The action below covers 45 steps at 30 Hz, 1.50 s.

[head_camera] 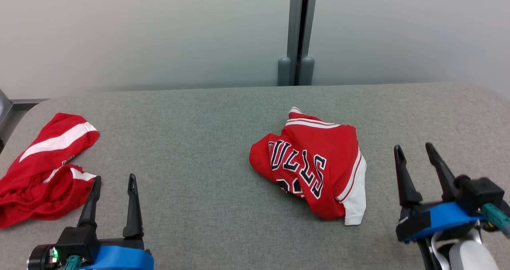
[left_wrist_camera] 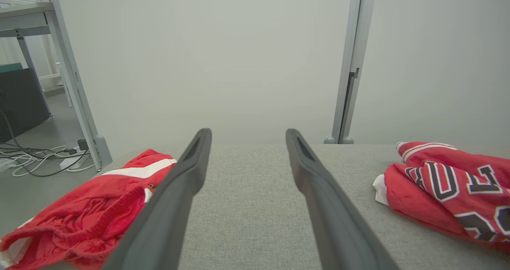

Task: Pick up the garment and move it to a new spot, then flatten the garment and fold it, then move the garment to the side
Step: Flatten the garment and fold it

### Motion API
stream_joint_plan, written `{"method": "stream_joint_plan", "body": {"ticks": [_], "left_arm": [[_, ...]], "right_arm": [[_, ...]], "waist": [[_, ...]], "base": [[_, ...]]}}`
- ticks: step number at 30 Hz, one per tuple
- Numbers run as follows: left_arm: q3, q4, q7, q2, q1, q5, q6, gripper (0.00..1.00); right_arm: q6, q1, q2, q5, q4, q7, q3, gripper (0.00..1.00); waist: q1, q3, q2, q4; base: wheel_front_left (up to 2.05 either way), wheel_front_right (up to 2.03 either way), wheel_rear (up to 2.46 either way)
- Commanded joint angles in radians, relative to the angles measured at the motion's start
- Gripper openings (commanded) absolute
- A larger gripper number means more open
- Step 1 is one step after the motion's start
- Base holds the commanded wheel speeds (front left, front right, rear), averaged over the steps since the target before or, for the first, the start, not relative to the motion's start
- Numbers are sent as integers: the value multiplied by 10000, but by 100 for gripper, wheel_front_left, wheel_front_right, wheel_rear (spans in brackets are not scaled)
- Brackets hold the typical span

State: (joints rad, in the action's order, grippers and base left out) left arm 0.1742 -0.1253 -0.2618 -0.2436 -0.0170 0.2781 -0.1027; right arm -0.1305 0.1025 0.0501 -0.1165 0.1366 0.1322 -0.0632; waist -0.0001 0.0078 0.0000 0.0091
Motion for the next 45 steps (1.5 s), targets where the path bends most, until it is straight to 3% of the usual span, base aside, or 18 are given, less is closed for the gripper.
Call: {"method": "stream_joint_plan", "body": {"ticks": [1, 11, 21, 30, 39, 40, 41, 42, 45], "left_arm": [[-4, 9, -47, 31, 233, -68, 45, 100], [39, 22, -47, 226, 652, -172, 119, 100], [120, -44, -47, 607, 1282, -357, 308, 100], [38, -207, -47, 745, 1457, -540, 481, 100], [-7, -309, -47, 872, 1564, -688, 568, 100], [-20, -327, -47, 893, 1575, -689, 576, 100], [-36, -347, -47, 912, 1579, -689, 591, 100], [-48, -363, -47, 927, 1579, -700, 603, 100], [-107, -431, -47, 942, 1509, -740, 645, 100]], "right_arm": [[-5, 478, 44, 165, -2, -89, 28, 100], [-3, 2849, 662, 581, 803, -702, 58, 100], [-3, 3784, 1274, 775, 3603, -877, -112, 100], [-3, 3975, 1165, 678, 6444, -325, 31, 100], [-5, 4448, 924, 632, 8465, 286, 579, 100], [-6, 4507, 877, 583, 8628, 312, 688, 67], [-12, 4577, 859, 544, 8791, 368, 786, 17], [-14, 4633, 834, 474, 8926, 428, 878, 0], [-3, 4799, 889, 334, 9169, 792, 1033, 0]], "waist": [[1, 142, 0, 76], [1, 893, 0, 502], [1, 1697, 0, 1079], [1, 1879, 0, 1342], [1, 2003, 0, 1451], [1, 2013, 0, 1452], [1, 2016, 0, 1449], [1, 2011, 0, 1443], [1, 1937, 0, 1399]], "base": [[0, 0, 0], [0, 0, 0], [0, 0, 0], [0, 0, 0], [0, 0, 0], [0, 0, 0], [0, 0, 0], [0, 0, 0], [0, 0, 0]]}}
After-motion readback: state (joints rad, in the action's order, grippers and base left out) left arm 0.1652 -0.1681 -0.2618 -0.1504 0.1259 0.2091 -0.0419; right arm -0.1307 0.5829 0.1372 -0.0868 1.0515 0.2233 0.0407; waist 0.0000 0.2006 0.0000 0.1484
